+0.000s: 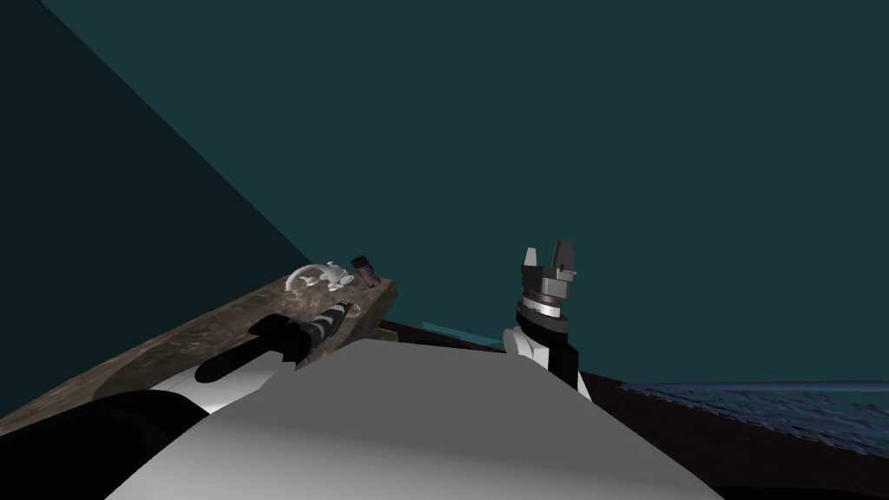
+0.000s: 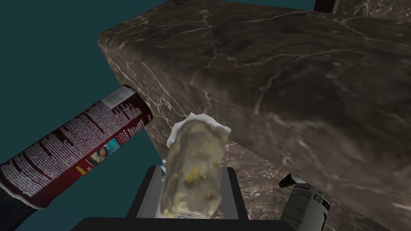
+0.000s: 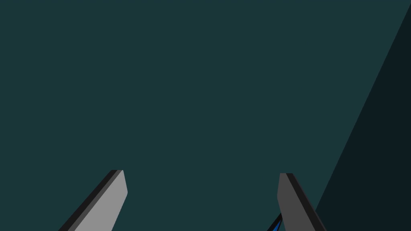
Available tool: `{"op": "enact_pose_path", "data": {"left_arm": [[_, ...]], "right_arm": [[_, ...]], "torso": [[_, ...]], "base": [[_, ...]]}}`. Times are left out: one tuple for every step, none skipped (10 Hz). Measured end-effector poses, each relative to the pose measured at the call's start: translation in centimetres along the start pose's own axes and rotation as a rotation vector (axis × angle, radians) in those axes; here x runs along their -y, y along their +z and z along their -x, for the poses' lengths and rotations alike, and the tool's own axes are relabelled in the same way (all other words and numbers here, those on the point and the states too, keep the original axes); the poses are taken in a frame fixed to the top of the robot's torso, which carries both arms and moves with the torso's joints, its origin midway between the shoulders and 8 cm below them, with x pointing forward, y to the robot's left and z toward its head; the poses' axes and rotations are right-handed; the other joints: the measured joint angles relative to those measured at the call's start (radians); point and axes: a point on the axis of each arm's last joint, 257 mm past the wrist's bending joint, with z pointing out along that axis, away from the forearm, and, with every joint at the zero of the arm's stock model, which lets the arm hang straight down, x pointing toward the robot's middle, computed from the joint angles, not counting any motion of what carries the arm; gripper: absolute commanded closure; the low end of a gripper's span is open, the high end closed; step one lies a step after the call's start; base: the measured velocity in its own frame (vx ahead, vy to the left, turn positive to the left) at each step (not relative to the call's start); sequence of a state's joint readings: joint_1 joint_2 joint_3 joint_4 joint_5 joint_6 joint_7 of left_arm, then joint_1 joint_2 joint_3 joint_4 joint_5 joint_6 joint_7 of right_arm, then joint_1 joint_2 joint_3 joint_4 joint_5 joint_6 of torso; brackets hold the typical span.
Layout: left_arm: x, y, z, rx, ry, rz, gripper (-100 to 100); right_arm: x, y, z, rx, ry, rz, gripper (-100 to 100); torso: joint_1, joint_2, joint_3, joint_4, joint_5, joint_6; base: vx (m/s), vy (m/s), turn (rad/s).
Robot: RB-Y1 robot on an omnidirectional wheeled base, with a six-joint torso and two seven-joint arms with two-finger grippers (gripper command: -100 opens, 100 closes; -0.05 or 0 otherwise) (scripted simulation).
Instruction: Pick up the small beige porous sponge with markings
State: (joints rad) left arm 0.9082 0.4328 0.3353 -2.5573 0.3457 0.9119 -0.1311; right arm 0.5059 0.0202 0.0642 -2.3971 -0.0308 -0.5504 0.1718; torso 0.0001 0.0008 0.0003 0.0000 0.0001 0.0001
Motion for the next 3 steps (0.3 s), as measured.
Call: {"op": "enact_pose_path", "data": {"left_arm": [[0.26, -0.34, -0.13, -0.001, 0.002, -0.003, 100], [0.60, -0.78, -0.22, -0.004, 0.006, -0.005, 100], [0.60, -0.83, -0.23, -0.004, 0.006, -0.003, 0]], "right_arm": [[0.00, 0.00, 0.00, 0.000, 0.000, 0.000, 0], [0.00, 0.00, 0.00, 0.000, 0.000, 0.000, 0], [0.00, 0.00, 0.00, 0.000, 0.000, 0.000, 0]], "torso": [[0.000, 0.001, 0.001, 0.000, 0.000, 0.000], [-0.001, 0.002, 0.001, 0.000, 0.000, -0.001], [0.000, 0.002, 0.001, 0.000, 0.000, 0.000]], "base": [[-0.029, -0.004, 0.070], [-0.014, -0.003, 0.015], [0.000, 0.000, 0.000]]}}
